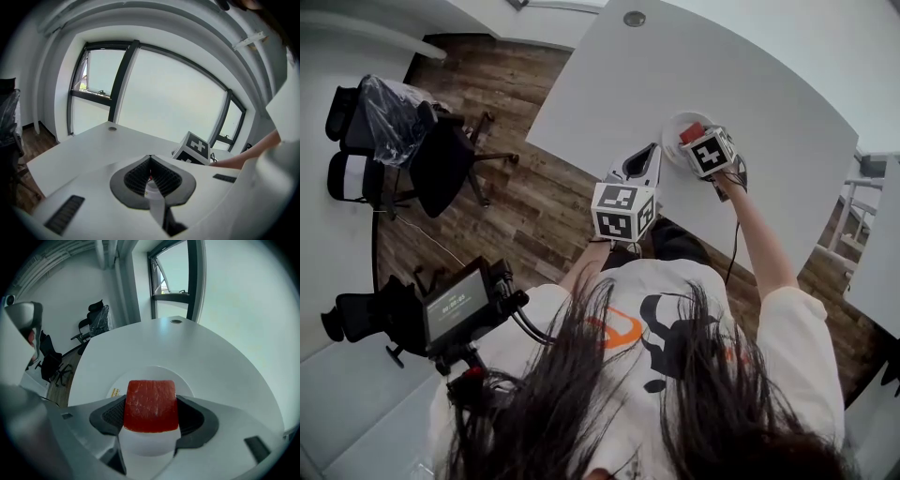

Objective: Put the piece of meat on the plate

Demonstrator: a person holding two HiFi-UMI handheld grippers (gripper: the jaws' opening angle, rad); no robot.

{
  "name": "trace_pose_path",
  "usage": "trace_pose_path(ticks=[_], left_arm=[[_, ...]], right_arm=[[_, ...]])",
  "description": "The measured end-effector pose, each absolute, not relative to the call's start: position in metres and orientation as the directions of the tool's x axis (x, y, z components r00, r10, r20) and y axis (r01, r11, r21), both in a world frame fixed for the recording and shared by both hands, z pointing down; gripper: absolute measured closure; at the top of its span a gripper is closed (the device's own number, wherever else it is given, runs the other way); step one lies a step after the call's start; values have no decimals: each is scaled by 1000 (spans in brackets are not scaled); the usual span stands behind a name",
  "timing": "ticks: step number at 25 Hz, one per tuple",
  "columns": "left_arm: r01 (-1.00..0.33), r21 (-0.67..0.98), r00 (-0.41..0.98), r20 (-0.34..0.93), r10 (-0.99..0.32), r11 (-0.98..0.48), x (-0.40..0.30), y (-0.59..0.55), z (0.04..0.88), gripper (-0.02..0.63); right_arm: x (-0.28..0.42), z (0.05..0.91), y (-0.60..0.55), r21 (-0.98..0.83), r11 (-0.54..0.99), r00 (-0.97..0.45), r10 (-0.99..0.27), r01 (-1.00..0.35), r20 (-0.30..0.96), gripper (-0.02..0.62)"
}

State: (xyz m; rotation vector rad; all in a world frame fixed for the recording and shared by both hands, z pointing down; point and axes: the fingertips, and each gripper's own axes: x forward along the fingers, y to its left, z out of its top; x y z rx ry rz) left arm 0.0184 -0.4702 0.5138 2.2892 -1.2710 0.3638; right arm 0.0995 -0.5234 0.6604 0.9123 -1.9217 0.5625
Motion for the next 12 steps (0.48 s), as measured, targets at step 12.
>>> trace_pose_path(ticks=[12], left_arm=[[-865, 296, 501, 464, -730, -406, 2, -475, 517, 601]], right_arm=[[90, 665, -519, -53, 633, -331, -331, -773, 884, 281]])
